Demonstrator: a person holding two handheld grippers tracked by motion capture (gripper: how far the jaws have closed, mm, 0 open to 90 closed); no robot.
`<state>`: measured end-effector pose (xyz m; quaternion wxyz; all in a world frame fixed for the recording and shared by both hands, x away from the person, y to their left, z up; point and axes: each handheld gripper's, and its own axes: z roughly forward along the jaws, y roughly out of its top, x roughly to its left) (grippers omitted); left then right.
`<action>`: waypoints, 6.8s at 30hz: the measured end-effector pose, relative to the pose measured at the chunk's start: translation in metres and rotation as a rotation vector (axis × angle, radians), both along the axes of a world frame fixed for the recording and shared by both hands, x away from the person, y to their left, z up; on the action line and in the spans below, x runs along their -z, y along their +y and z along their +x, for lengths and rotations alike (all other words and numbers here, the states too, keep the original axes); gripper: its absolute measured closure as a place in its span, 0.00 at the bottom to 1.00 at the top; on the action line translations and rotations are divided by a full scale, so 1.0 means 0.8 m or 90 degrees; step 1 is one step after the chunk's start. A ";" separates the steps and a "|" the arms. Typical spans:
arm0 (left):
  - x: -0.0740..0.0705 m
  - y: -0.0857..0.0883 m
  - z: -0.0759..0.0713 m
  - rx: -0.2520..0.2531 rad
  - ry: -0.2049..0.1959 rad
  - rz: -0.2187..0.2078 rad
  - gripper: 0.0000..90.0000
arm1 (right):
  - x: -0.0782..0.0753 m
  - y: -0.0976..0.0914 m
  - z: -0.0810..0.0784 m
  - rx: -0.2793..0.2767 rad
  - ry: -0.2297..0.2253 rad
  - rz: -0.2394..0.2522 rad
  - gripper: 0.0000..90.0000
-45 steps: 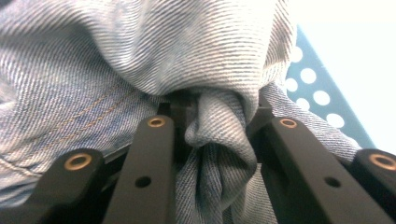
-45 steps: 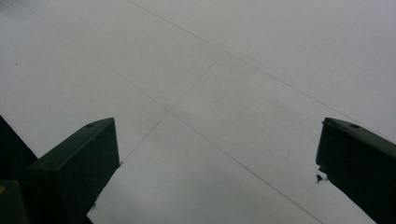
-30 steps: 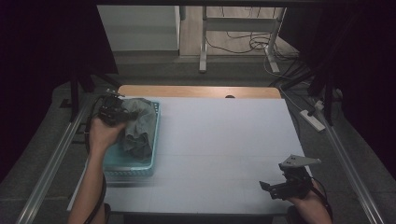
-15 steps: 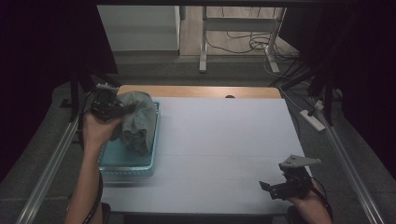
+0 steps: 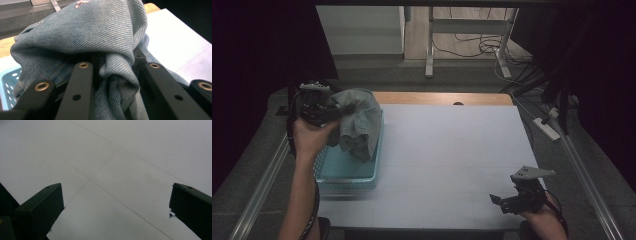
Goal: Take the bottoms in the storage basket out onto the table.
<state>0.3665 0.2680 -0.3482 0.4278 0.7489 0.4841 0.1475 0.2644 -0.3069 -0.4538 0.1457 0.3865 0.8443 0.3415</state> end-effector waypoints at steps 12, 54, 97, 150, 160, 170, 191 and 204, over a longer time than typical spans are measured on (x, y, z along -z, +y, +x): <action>-0.025 -0.012 -0.015 0.042 -0.042 -0.038 0.80 | 0.000 0.000 0.000 0.002 0.000 0.002 0.00; -0.026 -0.139 0.005 0.193 -0.066 -0.063 0.79 | 0.000 -0.002 0.001 0.014 0.000 0.010 0.00; 0.086 -0.255 0.056 0.275 0.052 0.020 0.78 | 0.000 -0.002 0.000 0.014 0.001 0.010 0.00; 0.190 -0.284 0.069 0.303 0.095 0.132 0.50 | 0.001 0.001 0.001 0.002 0.006 -0.005 0.00; 0.183 -0.281 0.071 0.314 0.094 0.116 0.40 | 0.001 0.000 0.001 0.003 0.008 -0.003 0.00; 0.171 -0.278 0.069 0.322 0.086 0.100 0.23 | 0.001 0.000 0.001 0.005 0.008 -0.001 0.00; 0.162 -0.273 0.061 0.319 0.079 0.076 0.10 | 0.000 0.000 0.000 0.003 0.006 -0.002 0.00; 0.155 -0.267 0.059 0.361 0.073 0.047 0.05 | 0.000 0.000 0.001 0.004 0.006 -0.002 0.00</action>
